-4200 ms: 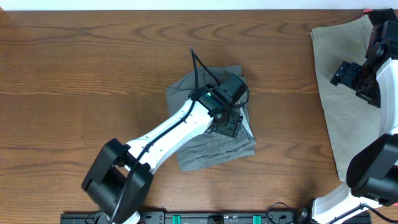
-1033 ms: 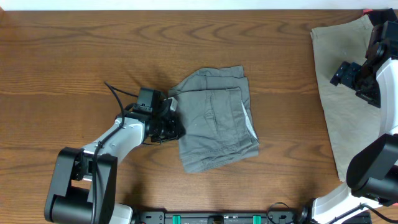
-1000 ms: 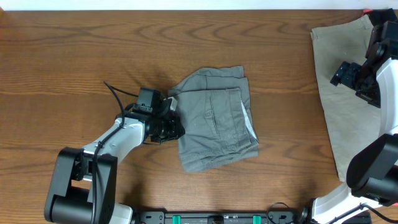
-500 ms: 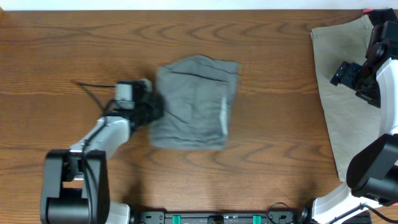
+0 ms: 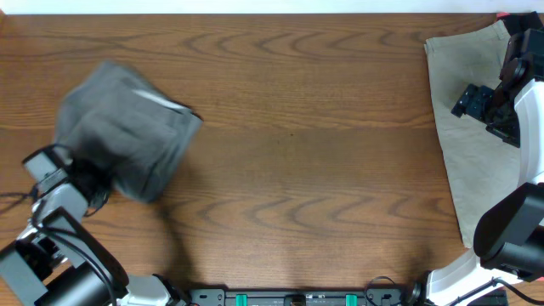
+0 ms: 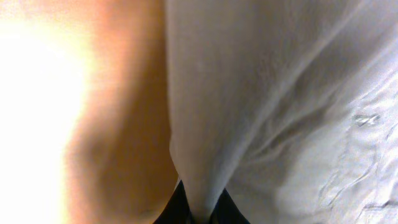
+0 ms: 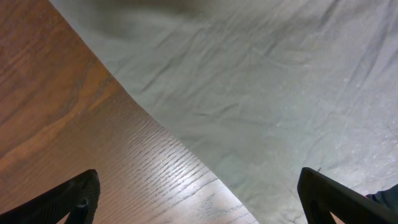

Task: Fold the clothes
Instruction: 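Drag the folded shorts to the back-left corner of the table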

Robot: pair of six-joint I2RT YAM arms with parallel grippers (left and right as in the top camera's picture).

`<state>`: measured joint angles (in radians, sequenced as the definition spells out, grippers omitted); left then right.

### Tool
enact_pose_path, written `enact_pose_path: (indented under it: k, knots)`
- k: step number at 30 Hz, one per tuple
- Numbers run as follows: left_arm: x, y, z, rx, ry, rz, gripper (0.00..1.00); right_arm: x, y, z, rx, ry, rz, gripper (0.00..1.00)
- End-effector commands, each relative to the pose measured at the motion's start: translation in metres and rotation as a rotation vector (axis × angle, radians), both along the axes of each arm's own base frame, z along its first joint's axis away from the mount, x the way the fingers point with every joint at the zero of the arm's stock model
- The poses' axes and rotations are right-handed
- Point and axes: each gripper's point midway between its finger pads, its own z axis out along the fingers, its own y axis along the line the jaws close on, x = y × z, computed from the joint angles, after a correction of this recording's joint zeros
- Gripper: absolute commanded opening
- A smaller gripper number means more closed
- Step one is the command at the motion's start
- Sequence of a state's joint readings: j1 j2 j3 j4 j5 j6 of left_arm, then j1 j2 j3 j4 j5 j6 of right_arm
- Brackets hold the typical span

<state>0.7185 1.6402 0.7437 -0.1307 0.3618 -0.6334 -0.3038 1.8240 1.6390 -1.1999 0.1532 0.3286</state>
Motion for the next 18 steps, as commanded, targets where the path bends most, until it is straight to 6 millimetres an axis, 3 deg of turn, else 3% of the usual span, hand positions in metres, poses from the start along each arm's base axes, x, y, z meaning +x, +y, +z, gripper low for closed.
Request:
enact_pose_path:
  k: [1, 5, 11, 13, 18]
  knots:
    - [-0.018, 0.006, -0.008, -0.068, 0.044, 0.11, 0.06, 0.001, -0.002, 0.002, -0.007, -0.006, -0.011, 0.99]
    - [-0.021, -0.001, -0.011, -0.087, 0.065, 0.1, 0.06, 0.001, -0.002, 0.002, -0.007, -0.006, -0.011, 0.99]
    - [-0.003, -0.024, -0.01, -0.128, 0.054, 0.109, 0.06, 0.001, -0.002, 0.002, -0.007, -0.006, -0.011, 0.99]
    - [0.013, -0.031, -0.005, -0.122, 0.016, 0.097, 0.06, 0.001, -0.002, 0.002, -0.007, -0.006, -0.011, 0.99]
    - [0.076, -0.049, 0.011, 0.003, -0.163, -0.04, 0.06, 0.001, -0.002, 0.002, -0.007, -0.006, -0.011, 0.99]
